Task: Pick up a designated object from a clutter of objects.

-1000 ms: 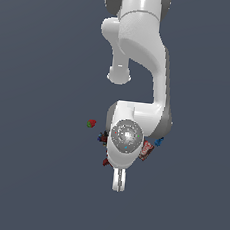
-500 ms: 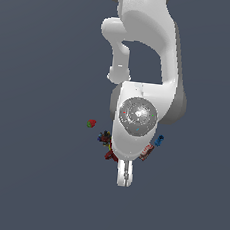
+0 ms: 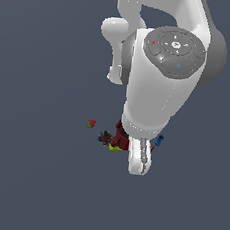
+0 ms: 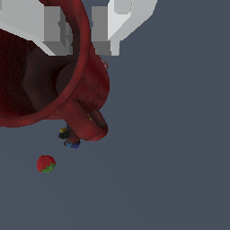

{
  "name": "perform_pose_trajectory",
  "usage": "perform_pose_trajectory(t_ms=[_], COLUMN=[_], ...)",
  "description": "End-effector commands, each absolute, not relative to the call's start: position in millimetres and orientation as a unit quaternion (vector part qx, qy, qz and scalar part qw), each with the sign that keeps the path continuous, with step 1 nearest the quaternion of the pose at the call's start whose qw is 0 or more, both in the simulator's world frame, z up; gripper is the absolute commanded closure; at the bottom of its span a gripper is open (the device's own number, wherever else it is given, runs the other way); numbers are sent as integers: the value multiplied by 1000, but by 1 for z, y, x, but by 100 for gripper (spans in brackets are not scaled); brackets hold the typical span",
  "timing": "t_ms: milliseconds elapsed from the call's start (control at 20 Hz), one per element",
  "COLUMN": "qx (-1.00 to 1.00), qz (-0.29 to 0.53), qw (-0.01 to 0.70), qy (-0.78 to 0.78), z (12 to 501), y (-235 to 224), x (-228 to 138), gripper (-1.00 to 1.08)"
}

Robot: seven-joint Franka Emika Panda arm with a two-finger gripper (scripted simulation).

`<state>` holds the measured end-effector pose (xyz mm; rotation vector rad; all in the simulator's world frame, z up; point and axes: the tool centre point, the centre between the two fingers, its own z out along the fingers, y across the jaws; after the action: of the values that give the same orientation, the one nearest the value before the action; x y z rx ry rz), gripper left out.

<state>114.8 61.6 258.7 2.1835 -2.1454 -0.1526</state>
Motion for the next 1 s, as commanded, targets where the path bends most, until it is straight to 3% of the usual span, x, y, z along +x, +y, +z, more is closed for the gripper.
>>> perform_pose_trajectory(t_ms=[0,450,950], qx=[712,712,712], qz=[-49,-49,-49], qw=[38,38,37], qy=[-700,-699,-699], z=[289,374,413], y=[66,80,87], x=[114,112,113], gripper=[108,108,108])
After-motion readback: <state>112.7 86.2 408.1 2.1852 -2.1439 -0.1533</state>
